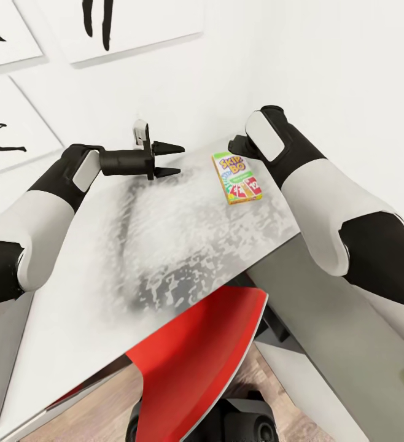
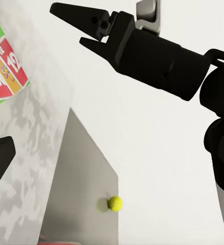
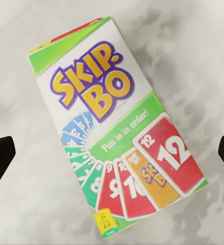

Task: Put all the toys in the child's room - the three board games (two on the bed and one on the table), the two jigsaw puzzles on the table, and the tennis ball on the table - inside the toy box on the table in the child's room.

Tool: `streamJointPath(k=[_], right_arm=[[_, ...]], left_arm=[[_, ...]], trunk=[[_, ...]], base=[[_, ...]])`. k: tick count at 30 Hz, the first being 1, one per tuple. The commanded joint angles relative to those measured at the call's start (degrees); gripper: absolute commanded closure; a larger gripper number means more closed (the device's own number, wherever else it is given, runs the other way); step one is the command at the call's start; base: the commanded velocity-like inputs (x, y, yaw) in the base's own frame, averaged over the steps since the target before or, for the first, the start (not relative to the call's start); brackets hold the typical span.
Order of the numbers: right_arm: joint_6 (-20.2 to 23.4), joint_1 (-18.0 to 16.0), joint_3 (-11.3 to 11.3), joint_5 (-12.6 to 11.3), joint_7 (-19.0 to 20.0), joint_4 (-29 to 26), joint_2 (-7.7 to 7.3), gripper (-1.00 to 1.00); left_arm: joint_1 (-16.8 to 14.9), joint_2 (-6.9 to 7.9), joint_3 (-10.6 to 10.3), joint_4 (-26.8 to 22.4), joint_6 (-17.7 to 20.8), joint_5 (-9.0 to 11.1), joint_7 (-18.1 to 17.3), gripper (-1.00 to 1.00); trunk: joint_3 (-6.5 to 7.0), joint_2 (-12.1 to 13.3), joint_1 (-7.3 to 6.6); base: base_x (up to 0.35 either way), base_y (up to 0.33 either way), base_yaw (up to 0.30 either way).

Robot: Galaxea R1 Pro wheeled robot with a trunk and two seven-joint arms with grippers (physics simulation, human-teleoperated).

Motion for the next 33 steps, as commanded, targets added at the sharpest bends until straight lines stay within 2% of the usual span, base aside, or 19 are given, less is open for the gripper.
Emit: streamJointPath(k=[1,9,16,19,24,28,33], right_arm=[[0.1,-0.1,0.2,-0.4,-0.5,0.0,0.0,-1.0],[-0.2,-0.1,0.3,-0.4,-0.5,0.1,0.0,-1.0],[-5.6,-0.1,0.7,0.2,-0.7,-0.1,0.0,-1.0],[-9.5,0.0,2.4,2.3,-2.1,0.0,0.0,-1.0],[-12.2,0.0,4.6,5.4,-3.2,0.2,0.0,-1.0],[-13.2,0.0,5.0,6.3,-3.5,0.4,0.0,-1.0],[-13.6,0.0,5.2,7.0,-3.6,0.5,0.0,-1.0]], left_arm=[[-0.1,0.07,-0.3,0.0,0.3,0.1,-0.2,-1.0],[-0.1,0.06,-0.3,0.1,0.3,0.1,-0.2,-1.0],[-0.1,-0.04,-0.3,0.1,0.3,0.1,-0.2,-1.0],[-0.1,0.03,-0.5,0.0,0.3,0.1,-0.2,-1.0],[-0.1,0.23,-2.5,0.1,0.3,0.2,-0.2,-1.0],[-0.1,0.33,-4.0,0.1,0.3,0.3,-0.3,-1.0],[-0.1,0.2,-4.6,0.1,0.3,0.4,-0.3,-1.0]], trunk=[[-0.17,-0.1,0.03],[-0.93,-0.1,0.03],[-1.59,-0.1,0.03],[-1.88,-0.1,0.03],[-2.35,-0.1,0.03],[-2.73,-0.1,0.03],[-3.2,-0.1,0.03]], base=[[0.0,0.0,0.0],[0.0,0.0,0.0],[0.0,0.0,0.0],[0.0,0.0,0.0],[0.0,0.0,0.0],[0.0,0.0,0.0],[0.0,0.0,0.0]])
